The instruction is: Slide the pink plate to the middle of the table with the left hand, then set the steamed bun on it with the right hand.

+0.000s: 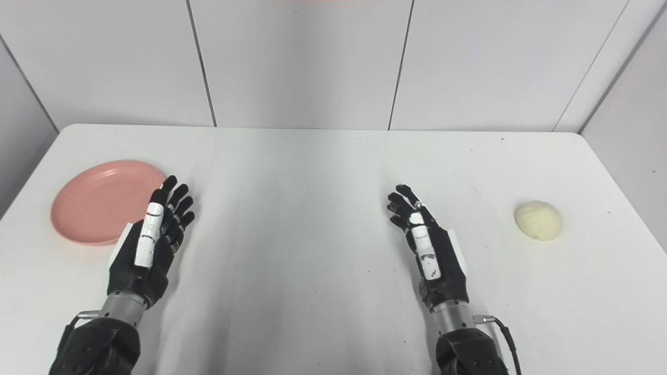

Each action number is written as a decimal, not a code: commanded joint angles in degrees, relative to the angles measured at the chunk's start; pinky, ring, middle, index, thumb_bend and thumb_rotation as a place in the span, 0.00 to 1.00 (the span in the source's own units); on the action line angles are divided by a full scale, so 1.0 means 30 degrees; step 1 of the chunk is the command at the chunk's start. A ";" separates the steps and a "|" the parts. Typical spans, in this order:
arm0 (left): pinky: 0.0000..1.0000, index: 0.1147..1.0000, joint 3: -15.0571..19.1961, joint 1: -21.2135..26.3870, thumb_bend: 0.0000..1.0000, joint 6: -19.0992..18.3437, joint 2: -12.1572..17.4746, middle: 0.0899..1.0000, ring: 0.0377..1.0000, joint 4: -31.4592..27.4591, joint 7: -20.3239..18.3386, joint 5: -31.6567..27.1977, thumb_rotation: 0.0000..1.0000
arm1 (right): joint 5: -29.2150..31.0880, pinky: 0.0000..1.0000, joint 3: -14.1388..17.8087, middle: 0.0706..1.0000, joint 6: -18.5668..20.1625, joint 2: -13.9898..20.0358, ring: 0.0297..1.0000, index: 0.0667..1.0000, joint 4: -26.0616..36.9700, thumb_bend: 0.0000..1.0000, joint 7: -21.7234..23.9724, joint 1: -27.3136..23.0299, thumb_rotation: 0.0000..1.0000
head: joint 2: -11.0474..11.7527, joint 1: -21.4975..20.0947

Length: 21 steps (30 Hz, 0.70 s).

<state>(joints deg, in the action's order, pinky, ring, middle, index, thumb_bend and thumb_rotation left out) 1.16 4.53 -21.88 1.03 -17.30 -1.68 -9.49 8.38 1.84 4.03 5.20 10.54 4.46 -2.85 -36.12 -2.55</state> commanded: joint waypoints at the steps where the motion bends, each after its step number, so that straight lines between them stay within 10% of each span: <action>1: 1.00 1.00 -0.0021 0.0590 0.79 0.0016 0.0013 1.00 1.00 -0.0485 -0.0027 0.0051 0.89 | 0.0116 0.89 0.0031 0.85 0.0003 0.0078 0.86 0.86 0.0429 0.88 0.0153 -0.0357 0.92 | 0.0019 0.0005; 21: 1.00 1.00 0.0000 0.0619 0.80 -0.0061 0.0067 1.00 1.00 -0.0436 -0.0016 0.0067 0.89 | 0.0130 0.87 -0.0018 0.84 0.0011 0.0034 0.86 0.85 0.0351 0.88 0.0161 -0.0399 0.92 | 0.0043 -0.0019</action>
<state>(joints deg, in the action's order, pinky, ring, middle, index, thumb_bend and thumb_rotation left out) 1.15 4.57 -21.90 1.09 -17.21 -1.68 -9.48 8.45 1.81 4.03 5.20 10.42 4.48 -2.87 -36.03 -2.64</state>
